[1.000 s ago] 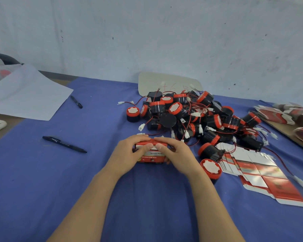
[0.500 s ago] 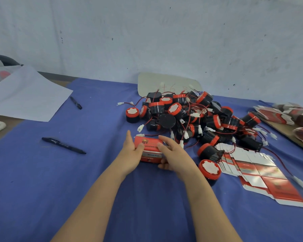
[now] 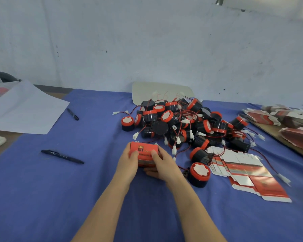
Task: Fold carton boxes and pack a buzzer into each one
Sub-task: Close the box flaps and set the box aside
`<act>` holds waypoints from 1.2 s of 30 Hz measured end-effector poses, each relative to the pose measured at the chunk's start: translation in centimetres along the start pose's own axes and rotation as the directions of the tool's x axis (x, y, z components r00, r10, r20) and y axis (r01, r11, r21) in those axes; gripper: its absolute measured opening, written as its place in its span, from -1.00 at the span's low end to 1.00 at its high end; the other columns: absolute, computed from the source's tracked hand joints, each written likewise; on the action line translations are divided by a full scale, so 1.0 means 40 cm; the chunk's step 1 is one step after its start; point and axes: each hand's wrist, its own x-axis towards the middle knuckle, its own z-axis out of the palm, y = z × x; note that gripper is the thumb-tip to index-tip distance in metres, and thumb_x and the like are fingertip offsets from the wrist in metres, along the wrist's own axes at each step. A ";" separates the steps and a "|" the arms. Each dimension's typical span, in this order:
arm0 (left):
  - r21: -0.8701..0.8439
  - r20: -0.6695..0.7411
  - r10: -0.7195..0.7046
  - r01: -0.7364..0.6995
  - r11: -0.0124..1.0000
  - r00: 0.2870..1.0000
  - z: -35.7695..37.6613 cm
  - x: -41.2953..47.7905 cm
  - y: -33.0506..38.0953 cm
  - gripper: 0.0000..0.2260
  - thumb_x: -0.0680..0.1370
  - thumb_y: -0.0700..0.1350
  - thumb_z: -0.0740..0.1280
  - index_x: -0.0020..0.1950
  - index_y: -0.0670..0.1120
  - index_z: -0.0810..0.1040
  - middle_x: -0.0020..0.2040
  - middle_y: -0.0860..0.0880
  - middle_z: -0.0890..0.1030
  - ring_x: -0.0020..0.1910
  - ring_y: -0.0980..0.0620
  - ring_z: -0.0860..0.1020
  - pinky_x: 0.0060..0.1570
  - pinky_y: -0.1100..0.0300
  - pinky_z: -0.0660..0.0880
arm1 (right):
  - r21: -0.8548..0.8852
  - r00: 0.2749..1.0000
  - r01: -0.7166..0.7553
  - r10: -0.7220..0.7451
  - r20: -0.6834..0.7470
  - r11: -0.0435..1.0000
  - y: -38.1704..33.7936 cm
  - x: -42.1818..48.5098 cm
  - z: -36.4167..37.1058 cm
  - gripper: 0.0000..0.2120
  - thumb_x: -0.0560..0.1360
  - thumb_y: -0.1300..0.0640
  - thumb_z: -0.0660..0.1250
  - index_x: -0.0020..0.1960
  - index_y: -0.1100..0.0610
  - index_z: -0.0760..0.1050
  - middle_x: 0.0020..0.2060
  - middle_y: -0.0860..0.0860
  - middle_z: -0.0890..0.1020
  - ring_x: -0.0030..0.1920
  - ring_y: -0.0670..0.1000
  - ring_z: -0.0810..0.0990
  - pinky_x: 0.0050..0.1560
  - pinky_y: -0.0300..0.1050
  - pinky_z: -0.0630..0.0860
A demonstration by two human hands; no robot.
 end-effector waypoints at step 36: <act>-0.260 0.595 0.268 -0.135 0.956 0.758 0.743 -0.452 0.354 -0.75 0.63 -0.06 0.16 0.18 -0.12 0.54 0.03 -0.02 0.63 -0.01 0.09 0.59 -0.16 0.32 0.48 | -0.272 0.356 0.371 -0.406 -0.842 0.888 -0.058 -0.550 -0.639 -0.79 0.57 0.26 0.19 0.05 0.01 0.51 -0.12 -0.10 0.66 -0.05 -0.11 0.63 0.04 -0.12 0.56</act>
